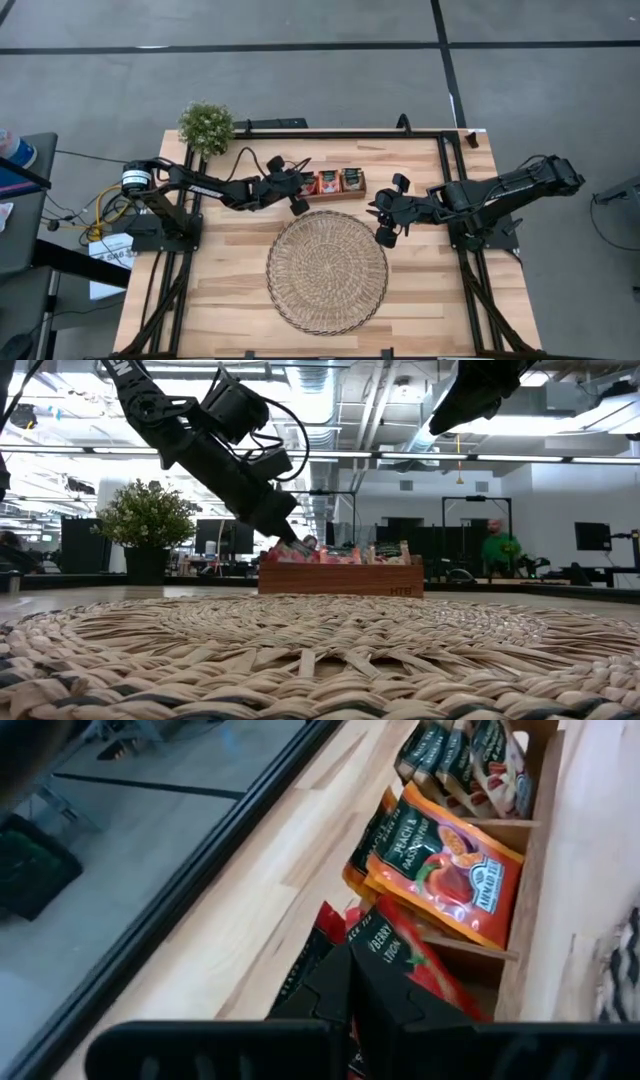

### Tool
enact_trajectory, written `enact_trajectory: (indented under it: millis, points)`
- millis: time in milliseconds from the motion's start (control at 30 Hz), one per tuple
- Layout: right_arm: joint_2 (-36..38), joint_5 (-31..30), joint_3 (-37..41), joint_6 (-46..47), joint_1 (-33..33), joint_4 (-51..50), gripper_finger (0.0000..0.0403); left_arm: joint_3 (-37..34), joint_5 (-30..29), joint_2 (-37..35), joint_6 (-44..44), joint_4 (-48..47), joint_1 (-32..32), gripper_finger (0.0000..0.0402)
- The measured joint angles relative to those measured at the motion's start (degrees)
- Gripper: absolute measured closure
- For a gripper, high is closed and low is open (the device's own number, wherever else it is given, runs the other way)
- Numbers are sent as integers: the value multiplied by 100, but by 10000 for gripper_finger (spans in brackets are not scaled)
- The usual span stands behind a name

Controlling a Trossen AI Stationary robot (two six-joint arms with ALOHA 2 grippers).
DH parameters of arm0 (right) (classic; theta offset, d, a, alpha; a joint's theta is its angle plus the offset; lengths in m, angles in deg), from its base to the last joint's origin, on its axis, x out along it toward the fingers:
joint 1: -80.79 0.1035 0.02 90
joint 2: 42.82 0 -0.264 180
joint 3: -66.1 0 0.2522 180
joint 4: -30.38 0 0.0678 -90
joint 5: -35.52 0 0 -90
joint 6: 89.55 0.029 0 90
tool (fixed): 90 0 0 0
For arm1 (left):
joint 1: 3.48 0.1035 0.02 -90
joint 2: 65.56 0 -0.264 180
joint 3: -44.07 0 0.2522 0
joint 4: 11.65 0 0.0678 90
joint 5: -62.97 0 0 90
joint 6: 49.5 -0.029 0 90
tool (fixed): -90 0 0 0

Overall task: Pick & Place Tea
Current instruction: Adjust the red tea bag

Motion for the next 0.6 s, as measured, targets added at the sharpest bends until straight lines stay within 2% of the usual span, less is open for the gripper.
enact_trajectory:
  millis: [133, 367, 600]
  points:
    - [0, 0, 0, 1, 0, 0, 327, 0, -65, 0, -272, 95, -2, 401]
    - [0, 0, 0, 0, 0, 0, 327, 0, -107, -11, -260, 437, -2, 401]
    - [0, 0, 0, -1, 0, 0, 327, 0, -109, -13, -278, 392, -2, 401]
